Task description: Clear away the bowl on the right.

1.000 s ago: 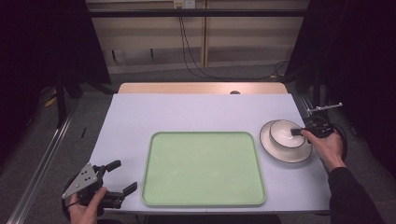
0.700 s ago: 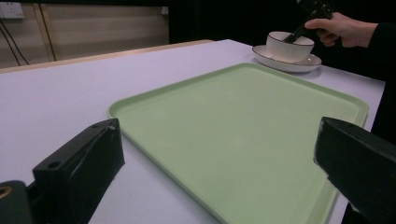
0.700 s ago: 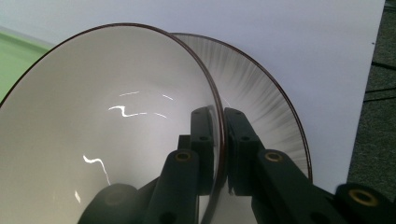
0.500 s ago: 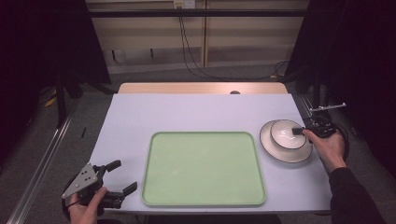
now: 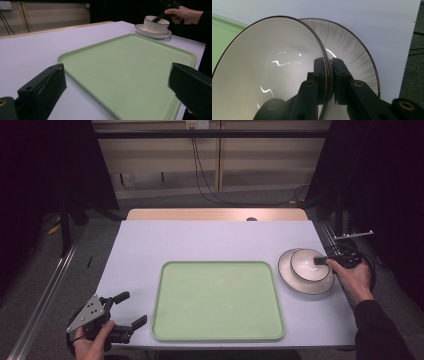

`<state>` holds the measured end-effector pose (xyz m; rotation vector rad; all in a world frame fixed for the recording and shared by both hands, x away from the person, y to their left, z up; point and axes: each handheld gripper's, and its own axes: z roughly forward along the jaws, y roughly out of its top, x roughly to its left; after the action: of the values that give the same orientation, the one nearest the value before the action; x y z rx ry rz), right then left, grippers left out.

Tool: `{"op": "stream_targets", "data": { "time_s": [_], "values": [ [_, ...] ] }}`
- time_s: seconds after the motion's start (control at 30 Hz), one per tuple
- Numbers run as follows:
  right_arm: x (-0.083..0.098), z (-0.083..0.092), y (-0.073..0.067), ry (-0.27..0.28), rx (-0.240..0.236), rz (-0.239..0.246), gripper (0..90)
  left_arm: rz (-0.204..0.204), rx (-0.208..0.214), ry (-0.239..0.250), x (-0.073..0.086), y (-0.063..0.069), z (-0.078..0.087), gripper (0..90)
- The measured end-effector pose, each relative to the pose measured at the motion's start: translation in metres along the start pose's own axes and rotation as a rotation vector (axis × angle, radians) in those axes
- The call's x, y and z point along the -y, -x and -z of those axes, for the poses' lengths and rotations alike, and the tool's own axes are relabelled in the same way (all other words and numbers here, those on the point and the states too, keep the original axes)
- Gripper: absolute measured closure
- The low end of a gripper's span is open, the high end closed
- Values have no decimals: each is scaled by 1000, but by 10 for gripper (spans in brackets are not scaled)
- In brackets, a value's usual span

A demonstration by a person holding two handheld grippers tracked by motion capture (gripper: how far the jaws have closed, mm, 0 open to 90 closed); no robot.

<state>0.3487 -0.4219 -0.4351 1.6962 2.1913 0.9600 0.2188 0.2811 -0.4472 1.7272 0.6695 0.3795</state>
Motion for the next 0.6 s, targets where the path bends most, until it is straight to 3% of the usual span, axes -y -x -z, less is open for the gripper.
{"op": "stream_targets", "data": {
  "time_s": [0.57, 0.6],
  "values": [
    [2, 15, 1, 35, -51, -9, 827, 0, 0, 0, 0, 0, 0, 15],
    [2, 16, 0, 40, -71, -11, 827, 2, -1, 3, 0, 0, 0, 15]
  ]
}}
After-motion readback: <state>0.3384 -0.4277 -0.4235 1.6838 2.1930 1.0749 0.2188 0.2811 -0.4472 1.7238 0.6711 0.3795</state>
